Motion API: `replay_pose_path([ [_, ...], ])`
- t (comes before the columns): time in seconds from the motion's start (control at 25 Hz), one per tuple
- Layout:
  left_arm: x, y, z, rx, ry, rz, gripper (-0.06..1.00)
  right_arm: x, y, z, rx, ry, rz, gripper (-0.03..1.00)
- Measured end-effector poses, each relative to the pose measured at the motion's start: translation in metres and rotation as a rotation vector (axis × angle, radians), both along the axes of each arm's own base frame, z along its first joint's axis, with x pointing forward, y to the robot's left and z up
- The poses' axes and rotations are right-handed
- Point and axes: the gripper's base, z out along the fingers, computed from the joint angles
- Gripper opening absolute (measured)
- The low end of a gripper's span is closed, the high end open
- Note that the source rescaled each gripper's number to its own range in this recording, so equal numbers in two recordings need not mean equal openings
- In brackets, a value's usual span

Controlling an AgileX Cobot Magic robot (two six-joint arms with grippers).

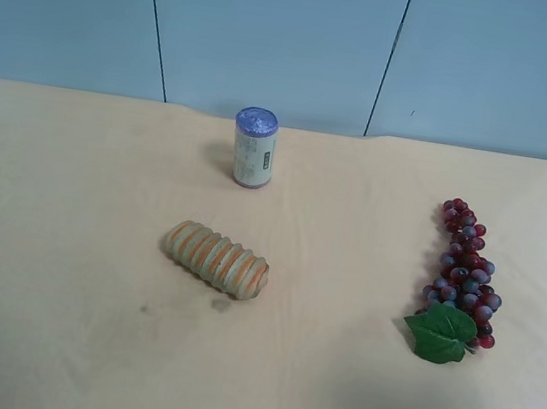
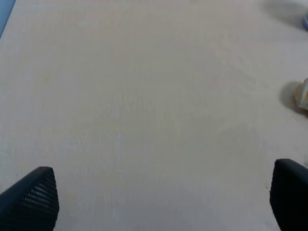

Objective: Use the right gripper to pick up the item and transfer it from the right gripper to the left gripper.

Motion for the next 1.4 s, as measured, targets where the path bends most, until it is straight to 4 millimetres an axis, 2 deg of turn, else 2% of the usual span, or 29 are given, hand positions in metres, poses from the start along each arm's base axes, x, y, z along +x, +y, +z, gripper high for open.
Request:
replay_pose_path([
  [1.4, 0.0000, 0.0000, 0.0000, 0.000, 0.000, 0.000, 0.81, 0.0000, 0.0001, 0.0000, -0.007, 0.000, 0.005, 0.97],
])
